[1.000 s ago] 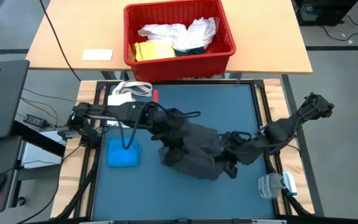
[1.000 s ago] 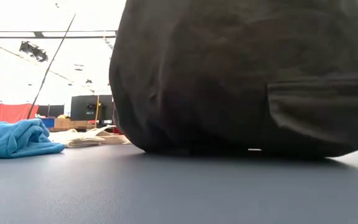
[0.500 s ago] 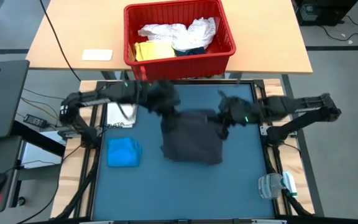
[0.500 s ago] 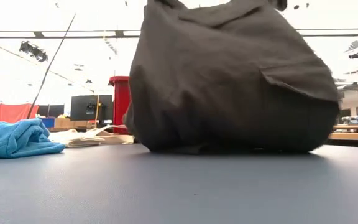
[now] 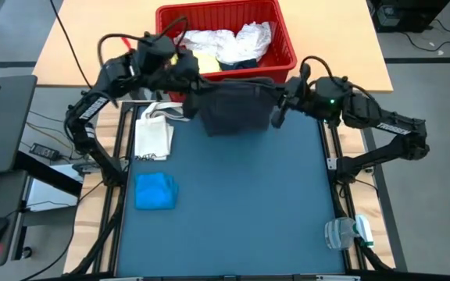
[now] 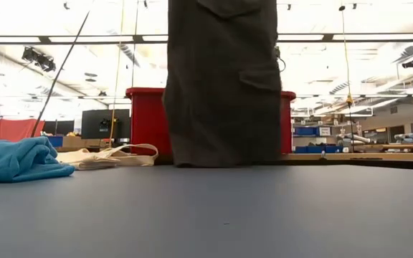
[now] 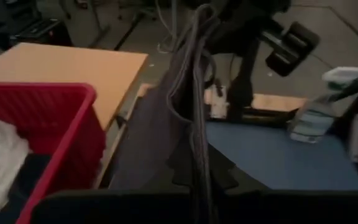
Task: Fold laundry
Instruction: Fold the black shorts
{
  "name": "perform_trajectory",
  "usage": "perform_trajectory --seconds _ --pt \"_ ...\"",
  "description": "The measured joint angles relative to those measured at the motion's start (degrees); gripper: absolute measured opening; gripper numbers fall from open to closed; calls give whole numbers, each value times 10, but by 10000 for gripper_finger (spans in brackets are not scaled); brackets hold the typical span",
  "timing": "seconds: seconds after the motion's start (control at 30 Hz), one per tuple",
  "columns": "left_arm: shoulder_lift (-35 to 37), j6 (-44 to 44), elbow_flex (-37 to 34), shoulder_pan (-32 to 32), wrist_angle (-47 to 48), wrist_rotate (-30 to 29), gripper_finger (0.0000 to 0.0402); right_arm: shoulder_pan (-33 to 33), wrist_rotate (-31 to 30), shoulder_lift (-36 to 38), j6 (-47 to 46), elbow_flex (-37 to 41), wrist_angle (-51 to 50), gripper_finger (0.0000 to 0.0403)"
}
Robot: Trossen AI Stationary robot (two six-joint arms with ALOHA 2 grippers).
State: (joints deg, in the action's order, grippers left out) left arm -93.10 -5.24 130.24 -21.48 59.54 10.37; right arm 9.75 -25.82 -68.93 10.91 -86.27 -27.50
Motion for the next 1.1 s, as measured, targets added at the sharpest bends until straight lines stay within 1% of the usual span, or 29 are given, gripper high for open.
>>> perform_trajectory --seconds 0.1,0.17,0.27,0.33,0.4,0.47,0.53,0.6,0.7,0.8,0.87,0.93,1.0,1.1 --pt "0 30 2 41 52 -2 5 -34 28 0 -87 0 -52 21" --pt "1 59 -29 79 65 -6 5 -59 53 -6 -168 0 -106 21" --pt "3 124 -109 140 63 -11 5 -97 99 -22 -299 0 -203 21" --pt "3 167 -173 179 41 -13 6 -128 133 -35 -368 3 -260 21" --pt "3 208 -240 213 1 -14 8 -158 164 -43 -425 16 -292 21" --pt "2 257 -308 240 -57 0 8 -186 198 -50 -469 44 -296 21" --pt "2 305 -383 260 -143 29 9 -212 218 -54 -516 93 -274 21" --pt "2 357 -458 279 -243 58 9 -239 237 -54 -561 153 -222 21" --pt "2 440 -560 304 -380 72 10 -282 258 -58 -633 255 -102 21" --pt "2 503 -639 318 -466 68 10 -318 252 -59 -713 350 31 21" --pt "2 520 -670 321 -500 63 10 -328 237 -59 -750 393 90 21" --pt "2 522 -684 317 -519 58 10 -328 231 -57 -758 411 110 21" --pt "2 513 -682 302 -520 63 11 -311 235 -51 -749 413 104 21" --pt "2 466 -652 264 -511 74 11 -274 235 -36 -726 415 90 21"
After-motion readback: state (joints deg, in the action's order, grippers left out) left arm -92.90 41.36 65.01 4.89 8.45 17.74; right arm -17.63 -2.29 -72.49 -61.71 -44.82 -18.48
